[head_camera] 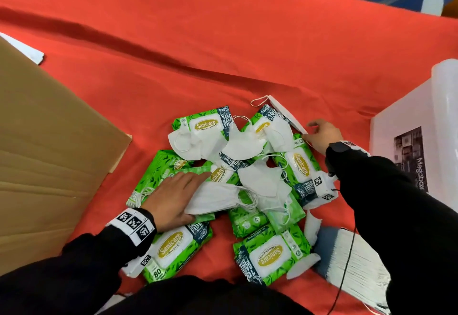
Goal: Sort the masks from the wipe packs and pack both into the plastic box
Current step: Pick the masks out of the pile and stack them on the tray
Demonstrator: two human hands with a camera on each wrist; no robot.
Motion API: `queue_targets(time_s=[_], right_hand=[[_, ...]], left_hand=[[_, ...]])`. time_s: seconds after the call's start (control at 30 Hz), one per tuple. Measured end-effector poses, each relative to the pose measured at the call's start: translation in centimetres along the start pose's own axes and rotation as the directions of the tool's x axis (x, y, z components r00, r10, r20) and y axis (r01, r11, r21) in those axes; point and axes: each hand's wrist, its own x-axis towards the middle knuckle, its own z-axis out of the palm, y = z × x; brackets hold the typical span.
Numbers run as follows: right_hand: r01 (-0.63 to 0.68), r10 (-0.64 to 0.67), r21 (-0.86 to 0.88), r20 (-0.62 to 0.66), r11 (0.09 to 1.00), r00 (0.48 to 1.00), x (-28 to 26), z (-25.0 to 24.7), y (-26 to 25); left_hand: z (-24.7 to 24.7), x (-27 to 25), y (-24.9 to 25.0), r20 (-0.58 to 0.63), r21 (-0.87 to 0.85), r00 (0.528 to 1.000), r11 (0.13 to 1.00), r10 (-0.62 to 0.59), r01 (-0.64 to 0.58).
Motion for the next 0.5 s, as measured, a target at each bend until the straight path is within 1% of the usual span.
queue_targets(time_s=[0.07, 0.13, 0.17, 0.23, 0.33, 0.37, 0.43, 0.5], right_hand=[[0.081, -0.081, -0.014, -0.02, 0.997, 0.996, -0.1, 0.2, -0.8], [0.124, -0.125, -0.03, -0.017, 0.992, 0.992, -0.2, 0.8, -2.0], [0.117, -0.118, -0.032, -0.011, 0.993, 0.993, -0.3, 1.1, -2.5], [0.045, -0.045, -0.02, 0.011, 0.999, 0.999, 0.1, 1.9, -2.8], [-0.042, 0.044, -0.029, 0.09, 0.999, 0.995, 1.0, 2.6, -3.1], [-0.045, 0.048, -0.03, 0.101, 0.999, 0.994, 1.2, 2.5, -3.3], [-0.039, 0.04, -0.015, 0.075, 0.999, 0.996, 1.0, 2.0, -3.4], [-0.053, 0.052, 0.08, 0.008, 0.995, 0.999, 0.9, 1.0, -3.0]], left_hand=[[-0.1, -0.1, 0.1, 0.009, 0.014, 1.0, 1.0, -0.022, 0.022], [-0.2, -0.1, 0.2, 0.003, 0.016, 0.999, 0.999, -0.038, 0.038], [-0.2, -0.1, 0.3, 0.002, 0.017, 0.999, 0.999, -0.042, 0.042], [-0.2, 0.1, 0.6, 0.009, 0.022, 0.999, 0.999, -0.045, 0.045], [-0.2, 0.5, 0.9, 0.008, 0.046, 0.999, 0.998, -0.043, 0.042], [-0.2, 0.6, 0.9, 0.009, 0.053, 0.999, 0.998, -0.043, 0.043], [-0.4, 0.8, 1.0, 0.019, 0.047, 0.999, 0.998, -0.046, 0.045], [-1.1, 0.9, 1.0, 0.034, -0.023, 0.997, 0.997, -0.075, 0.075]])
